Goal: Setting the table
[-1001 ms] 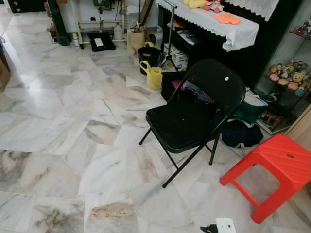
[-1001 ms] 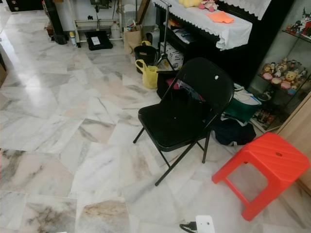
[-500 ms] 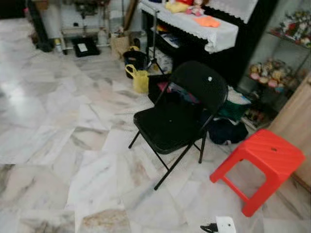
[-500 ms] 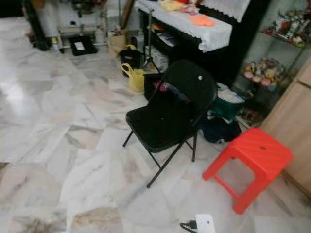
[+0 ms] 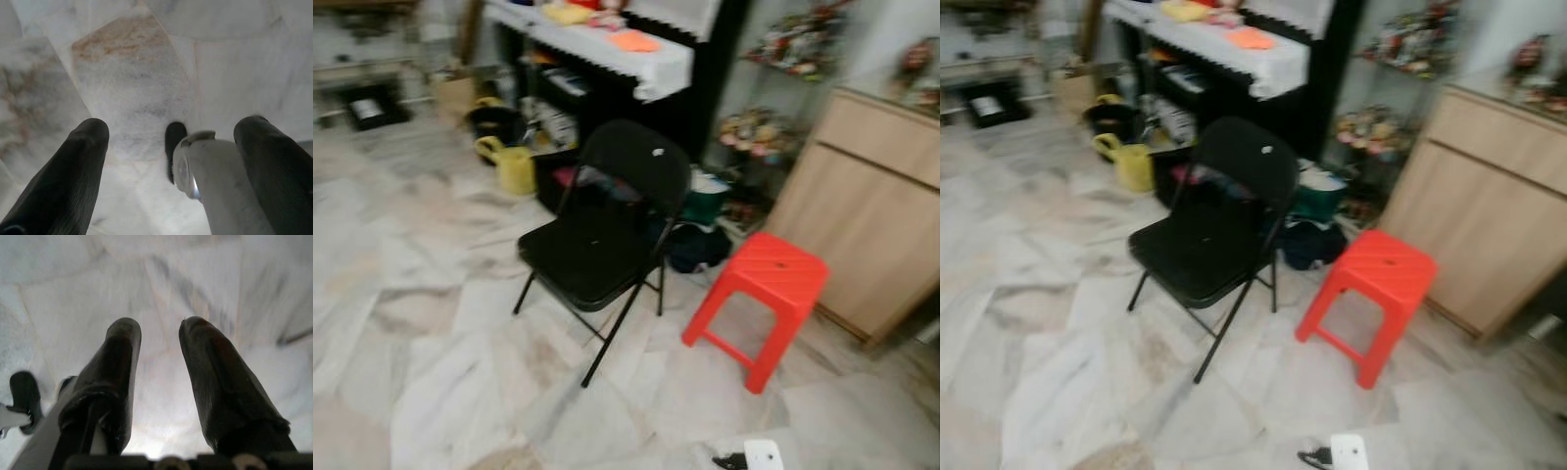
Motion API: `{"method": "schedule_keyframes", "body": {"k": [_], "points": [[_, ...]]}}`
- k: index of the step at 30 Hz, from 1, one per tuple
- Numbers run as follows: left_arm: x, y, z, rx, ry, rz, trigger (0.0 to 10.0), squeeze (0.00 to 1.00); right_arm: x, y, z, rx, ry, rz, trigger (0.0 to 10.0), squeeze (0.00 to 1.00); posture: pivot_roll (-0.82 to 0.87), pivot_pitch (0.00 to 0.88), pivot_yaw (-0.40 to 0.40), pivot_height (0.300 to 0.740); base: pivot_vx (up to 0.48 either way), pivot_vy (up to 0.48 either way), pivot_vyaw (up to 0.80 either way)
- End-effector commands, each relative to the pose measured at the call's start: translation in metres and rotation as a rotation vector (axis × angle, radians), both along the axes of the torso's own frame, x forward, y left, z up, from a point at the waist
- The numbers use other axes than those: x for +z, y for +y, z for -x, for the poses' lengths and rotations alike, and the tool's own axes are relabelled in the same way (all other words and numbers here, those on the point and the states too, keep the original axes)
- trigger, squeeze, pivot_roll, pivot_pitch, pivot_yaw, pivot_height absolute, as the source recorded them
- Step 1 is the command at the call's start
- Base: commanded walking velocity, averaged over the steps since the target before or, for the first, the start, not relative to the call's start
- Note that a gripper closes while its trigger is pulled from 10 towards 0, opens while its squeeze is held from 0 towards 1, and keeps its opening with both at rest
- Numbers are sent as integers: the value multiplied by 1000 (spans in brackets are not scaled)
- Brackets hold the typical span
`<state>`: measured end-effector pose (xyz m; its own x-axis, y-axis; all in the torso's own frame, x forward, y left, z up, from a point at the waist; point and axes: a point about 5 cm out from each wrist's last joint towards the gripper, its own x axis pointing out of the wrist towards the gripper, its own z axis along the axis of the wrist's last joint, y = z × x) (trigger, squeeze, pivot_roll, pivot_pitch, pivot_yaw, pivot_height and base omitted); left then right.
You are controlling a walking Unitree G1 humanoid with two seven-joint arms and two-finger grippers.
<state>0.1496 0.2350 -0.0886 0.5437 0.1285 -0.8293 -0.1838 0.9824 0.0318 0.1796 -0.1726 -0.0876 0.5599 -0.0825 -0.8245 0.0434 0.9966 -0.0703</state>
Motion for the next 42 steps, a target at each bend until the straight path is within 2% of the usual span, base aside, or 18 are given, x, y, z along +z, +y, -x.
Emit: {"method": "schedule_keyframes", "body": {"k": [1, 27, 42], "points": [[20, -28, -54, -190, -126, -7, 10000, 0, 5, 8, -13, -103, 6, -171, 10000, 0, 88, 55, -29, 740, 0, 0, -763], [17, -30, -49, -249, -96, -10, 10000, 0, 6, 8, -16, -100, 6, -165, 10000, 0, 89, 58, -17, 740, 0, 0, -756], [15, -28, -45, -242, -87, -16, 10000, 0, 7, 6, -18, -115, -2, -160, 10000, 0, 84, 69, -16, 740, 0, 0, -725]]}}
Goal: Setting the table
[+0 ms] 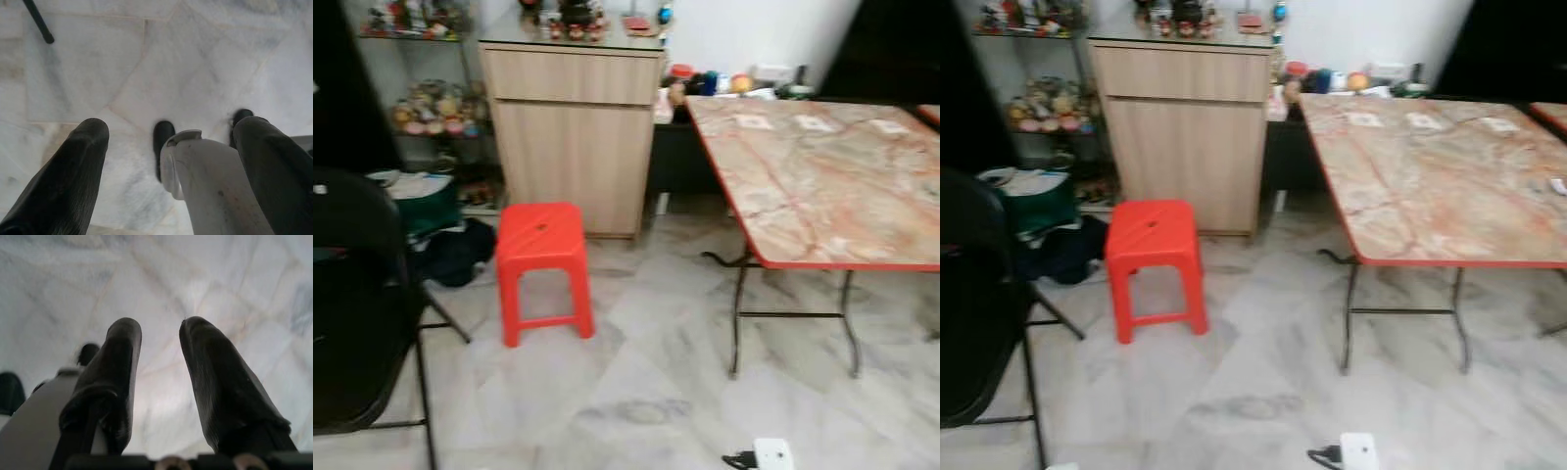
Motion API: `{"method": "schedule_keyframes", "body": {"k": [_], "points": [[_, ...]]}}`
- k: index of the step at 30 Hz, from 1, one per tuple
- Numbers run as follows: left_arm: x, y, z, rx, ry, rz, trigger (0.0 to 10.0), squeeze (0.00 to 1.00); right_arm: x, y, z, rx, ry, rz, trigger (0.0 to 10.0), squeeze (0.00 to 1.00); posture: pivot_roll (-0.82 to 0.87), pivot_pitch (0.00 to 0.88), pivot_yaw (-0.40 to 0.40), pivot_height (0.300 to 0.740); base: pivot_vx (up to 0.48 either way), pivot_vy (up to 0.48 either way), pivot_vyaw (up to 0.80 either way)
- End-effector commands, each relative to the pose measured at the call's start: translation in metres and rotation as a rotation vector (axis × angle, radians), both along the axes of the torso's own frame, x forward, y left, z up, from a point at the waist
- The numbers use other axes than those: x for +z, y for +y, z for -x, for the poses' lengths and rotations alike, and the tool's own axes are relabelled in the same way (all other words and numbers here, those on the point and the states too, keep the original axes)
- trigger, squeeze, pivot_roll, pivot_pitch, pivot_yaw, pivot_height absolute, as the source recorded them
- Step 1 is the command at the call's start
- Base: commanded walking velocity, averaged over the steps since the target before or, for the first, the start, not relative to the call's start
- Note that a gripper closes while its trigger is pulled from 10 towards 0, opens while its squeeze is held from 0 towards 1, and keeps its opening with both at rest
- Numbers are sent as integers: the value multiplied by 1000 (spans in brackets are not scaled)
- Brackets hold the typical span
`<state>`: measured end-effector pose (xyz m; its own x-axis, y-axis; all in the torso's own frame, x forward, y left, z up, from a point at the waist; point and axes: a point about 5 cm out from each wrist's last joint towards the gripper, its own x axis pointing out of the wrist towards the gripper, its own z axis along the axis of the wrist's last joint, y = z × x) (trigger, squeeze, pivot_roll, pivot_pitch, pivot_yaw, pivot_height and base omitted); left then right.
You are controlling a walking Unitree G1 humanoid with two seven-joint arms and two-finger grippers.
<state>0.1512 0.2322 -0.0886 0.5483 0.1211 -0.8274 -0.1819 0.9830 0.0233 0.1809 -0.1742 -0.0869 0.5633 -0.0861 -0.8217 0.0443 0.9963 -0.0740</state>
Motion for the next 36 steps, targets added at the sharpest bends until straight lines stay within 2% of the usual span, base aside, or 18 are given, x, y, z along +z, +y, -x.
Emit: {"method": "schedule_keyframes", "body": {"k": [1, 13, 18, 36], "points": [[15, -26, -44, -239, -83, -23, 10000, 0, 7, 6, -17, -131, -5, -165, 10000, 0, 84, 69, -16, 740, 0, 0, 0], [15, -26, -44, -223, -91, -19, 10000, 0, 8, 5, -19, -133, -16, -167, 10000, 0, 65, 76, -16, 740, 0, 0, 0], [15, -28, -44, -258, -86, -29, 10000, 0, 8, 5, -18, -128, -17, -164, 10000, 0, 67, 76, -19, 740, 0, 0, 0], [12, -31, -39, -251, -73, -5, 10000, 0, 7, 4, -16, -108, -9, -154, 10000, 0, 63, 61, -25, 740, 0, -465, 0]]}}
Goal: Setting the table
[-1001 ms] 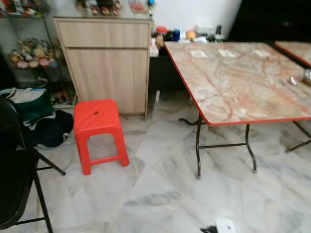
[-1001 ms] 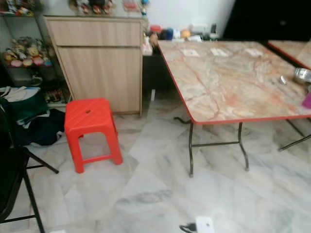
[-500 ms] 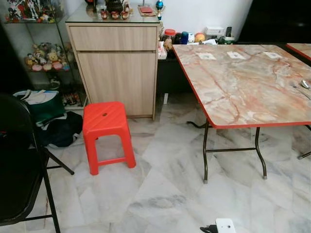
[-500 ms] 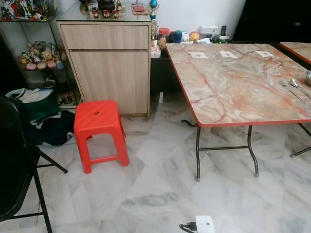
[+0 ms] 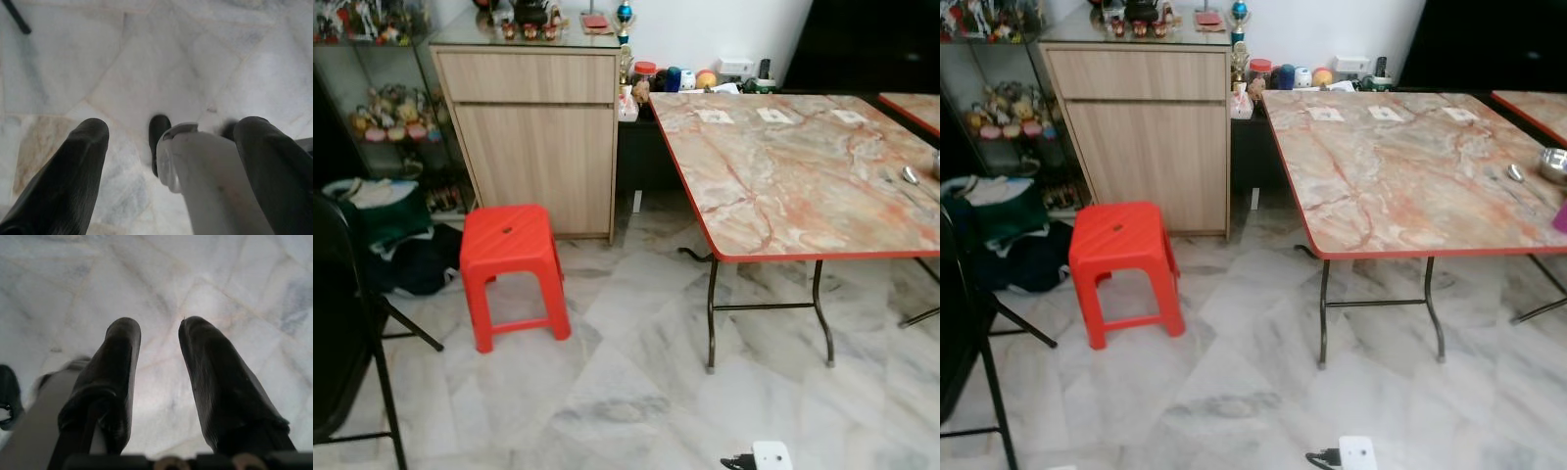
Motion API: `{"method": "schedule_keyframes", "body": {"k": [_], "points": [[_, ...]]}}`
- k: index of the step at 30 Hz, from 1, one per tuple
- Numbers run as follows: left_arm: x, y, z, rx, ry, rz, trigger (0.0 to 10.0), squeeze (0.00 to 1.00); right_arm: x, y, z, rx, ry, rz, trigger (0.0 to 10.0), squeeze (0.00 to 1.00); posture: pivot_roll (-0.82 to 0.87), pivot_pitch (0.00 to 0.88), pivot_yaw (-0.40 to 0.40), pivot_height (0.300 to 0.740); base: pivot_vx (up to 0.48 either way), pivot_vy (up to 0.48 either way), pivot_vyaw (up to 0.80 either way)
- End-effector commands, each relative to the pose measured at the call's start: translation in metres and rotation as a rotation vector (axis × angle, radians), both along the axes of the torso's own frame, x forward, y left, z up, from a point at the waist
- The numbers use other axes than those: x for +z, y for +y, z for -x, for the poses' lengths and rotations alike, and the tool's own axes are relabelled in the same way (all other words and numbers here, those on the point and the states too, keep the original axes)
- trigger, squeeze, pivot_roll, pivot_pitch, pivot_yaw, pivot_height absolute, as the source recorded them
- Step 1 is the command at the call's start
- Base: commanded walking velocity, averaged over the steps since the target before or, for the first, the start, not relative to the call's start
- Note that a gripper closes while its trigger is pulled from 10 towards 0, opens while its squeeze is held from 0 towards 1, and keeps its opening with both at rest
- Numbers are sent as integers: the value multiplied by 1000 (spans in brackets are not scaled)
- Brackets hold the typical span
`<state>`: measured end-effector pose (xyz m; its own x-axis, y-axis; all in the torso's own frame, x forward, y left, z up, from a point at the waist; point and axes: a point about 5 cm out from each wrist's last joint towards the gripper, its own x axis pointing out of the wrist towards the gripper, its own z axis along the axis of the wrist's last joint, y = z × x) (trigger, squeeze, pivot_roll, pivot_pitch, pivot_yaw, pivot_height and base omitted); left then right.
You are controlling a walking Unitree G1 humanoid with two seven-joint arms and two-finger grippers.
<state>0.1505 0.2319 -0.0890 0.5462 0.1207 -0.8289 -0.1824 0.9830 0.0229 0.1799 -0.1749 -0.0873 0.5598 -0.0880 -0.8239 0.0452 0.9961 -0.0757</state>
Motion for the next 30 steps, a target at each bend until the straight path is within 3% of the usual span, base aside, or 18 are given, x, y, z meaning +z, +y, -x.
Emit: {"method": "schedule_keyframes", "body": {"k": [1, 30], "points": [[12, -31, -39, -253, -75, -5, 10000, 0, 7, 5, -17, -107, -13, -155, 10000, 0, 64, 59, -25, 740, 0, -472, 0], [13, -29, -41, -217, -88, 4, 10000, 0, 8, 5, -19, -117, -37, -161, 10000, 0, 59, 72, -29, 740, 0, -471, 0]]}}
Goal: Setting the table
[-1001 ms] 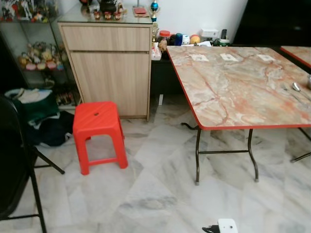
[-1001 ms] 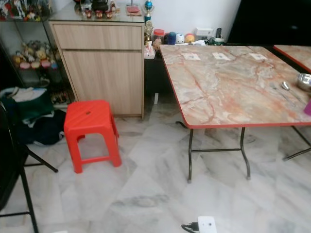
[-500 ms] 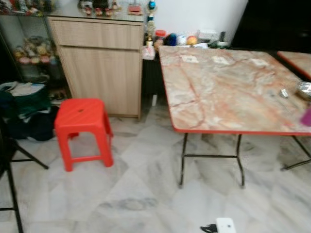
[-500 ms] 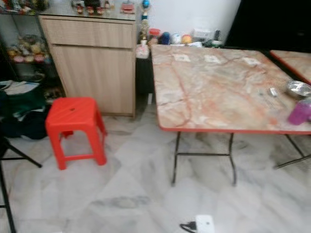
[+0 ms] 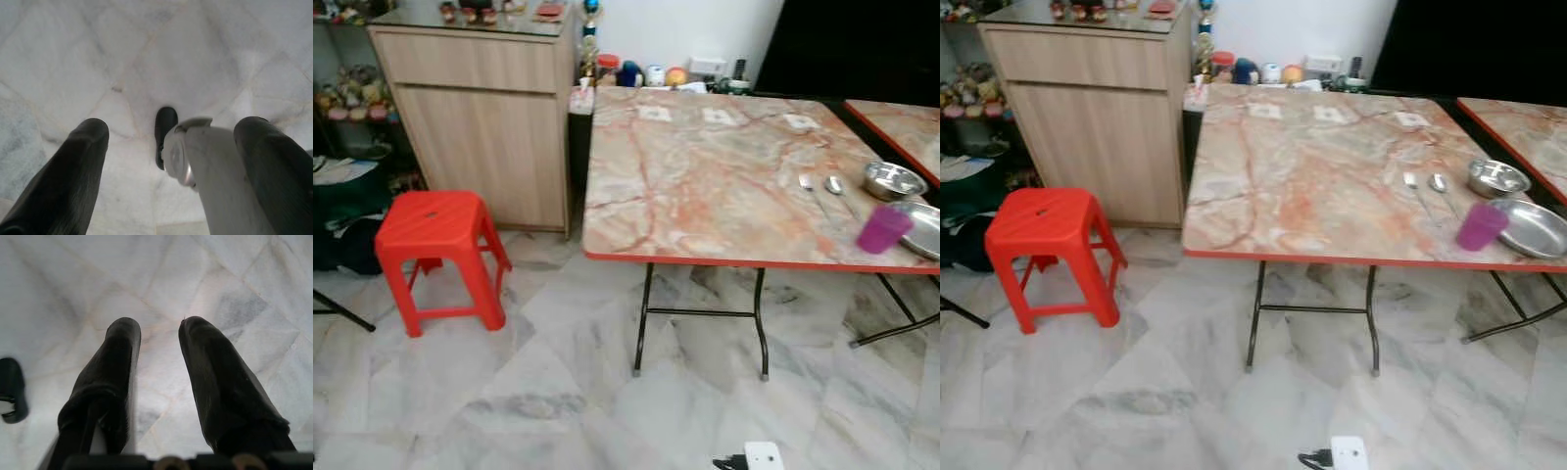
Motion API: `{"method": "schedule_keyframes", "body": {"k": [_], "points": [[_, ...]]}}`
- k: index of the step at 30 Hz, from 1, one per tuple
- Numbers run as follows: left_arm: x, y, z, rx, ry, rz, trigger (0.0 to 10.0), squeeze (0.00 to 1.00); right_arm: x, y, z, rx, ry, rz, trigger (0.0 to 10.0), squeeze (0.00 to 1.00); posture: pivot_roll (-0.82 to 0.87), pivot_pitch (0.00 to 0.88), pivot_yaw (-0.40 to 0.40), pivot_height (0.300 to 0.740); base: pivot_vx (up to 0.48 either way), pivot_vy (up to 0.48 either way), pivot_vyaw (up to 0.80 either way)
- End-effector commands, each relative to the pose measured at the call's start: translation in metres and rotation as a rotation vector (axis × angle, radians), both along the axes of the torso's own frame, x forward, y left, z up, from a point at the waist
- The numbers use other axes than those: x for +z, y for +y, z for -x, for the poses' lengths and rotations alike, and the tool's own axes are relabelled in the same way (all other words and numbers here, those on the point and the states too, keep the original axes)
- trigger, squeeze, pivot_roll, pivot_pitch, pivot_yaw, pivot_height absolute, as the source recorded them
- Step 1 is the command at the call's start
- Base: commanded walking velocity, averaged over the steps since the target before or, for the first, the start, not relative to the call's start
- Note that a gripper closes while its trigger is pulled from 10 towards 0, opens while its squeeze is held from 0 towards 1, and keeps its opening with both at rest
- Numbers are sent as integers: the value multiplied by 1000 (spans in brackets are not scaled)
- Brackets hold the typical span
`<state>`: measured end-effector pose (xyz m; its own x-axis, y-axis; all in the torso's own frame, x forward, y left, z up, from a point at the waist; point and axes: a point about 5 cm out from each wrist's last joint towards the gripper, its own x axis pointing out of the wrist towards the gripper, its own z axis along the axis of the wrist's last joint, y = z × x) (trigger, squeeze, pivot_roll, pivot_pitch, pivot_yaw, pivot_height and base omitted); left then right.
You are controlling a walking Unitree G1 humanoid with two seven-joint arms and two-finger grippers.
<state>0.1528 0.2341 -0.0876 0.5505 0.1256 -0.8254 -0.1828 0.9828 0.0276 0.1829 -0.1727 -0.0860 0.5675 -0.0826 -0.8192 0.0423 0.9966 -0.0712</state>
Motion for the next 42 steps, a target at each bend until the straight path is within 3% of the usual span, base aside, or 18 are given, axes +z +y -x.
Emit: {"method": "schedule_keyframes", "body": {"k": [1, 25, 42], "points": [[12, -31, -38, -217, -82, 9, 10000, 0, 7, 3, -16, -120, -28, -159, 10000, 0, 59, 72, -29, 740, 0, -469, 0], [11, -33, -37, -222, -77, 13, 10000, 0, 8, 4, -17, -119, -35, -167, 10000, 0, 52, 84, -23, 740, 0, -456, 0], [10, -32, -35, -206, -69, 18, 10000, 0, 8, 4, -17, -118, -36, -171, 10000, 0, 53, 81, -19, 740, 0, -31, 0]]}}
